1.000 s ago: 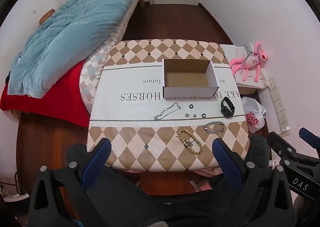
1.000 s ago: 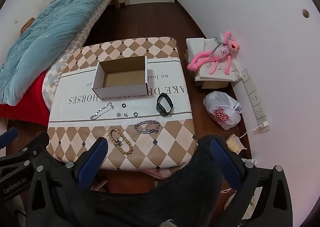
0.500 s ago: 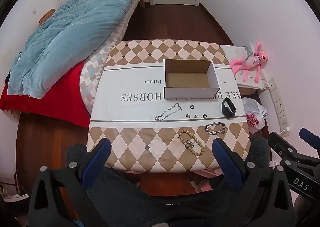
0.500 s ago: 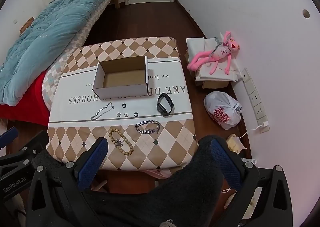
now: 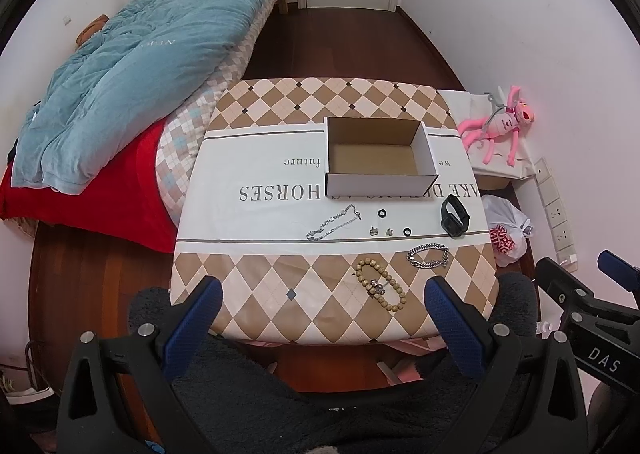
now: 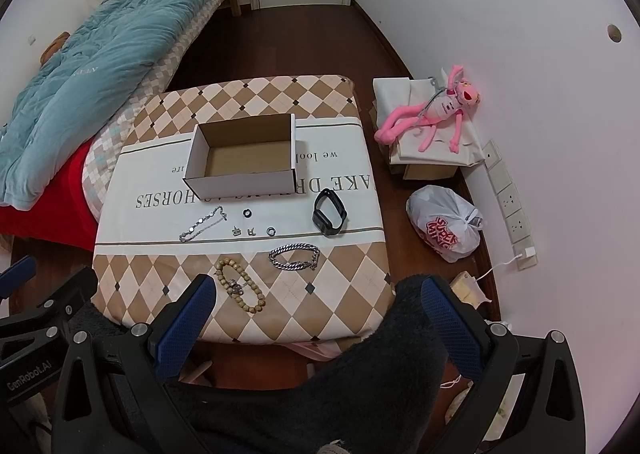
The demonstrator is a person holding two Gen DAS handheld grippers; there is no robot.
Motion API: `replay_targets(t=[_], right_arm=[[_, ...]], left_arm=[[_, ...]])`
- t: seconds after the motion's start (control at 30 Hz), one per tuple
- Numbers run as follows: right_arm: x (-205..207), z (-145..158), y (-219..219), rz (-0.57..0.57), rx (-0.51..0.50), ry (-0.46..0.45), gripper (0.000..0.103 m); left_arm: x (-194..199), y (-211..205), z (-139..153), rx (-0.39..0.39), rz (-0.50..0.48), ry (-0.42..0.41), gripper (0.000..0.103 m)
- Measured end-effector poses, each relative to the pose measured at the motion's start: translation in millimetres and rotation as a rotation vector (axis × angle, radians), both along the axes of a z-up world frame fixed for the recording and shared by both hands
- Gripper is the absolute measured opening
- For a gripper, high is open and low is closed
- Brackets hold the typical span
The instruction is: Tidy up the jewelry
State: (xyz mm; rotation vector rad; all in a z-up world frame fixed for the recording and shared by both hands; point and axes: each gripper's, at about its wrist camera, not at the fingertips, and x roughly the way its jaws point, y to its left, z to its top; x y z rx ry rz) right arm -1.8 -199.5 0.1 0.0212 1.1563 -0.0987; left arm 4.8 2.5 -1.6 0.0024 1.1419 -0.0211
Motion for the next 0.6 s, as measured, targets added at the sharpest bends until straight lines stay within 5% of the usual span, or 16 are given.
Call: replay_targets(t=[0.6], right_arm=[[1.9, 1.9, 0.4, -0.001, -0.009, -0.001, 0.103]], left_arm=[[0.6, 0.3, 1.0, -0.005, 0.0, 0.0, 0.103]])
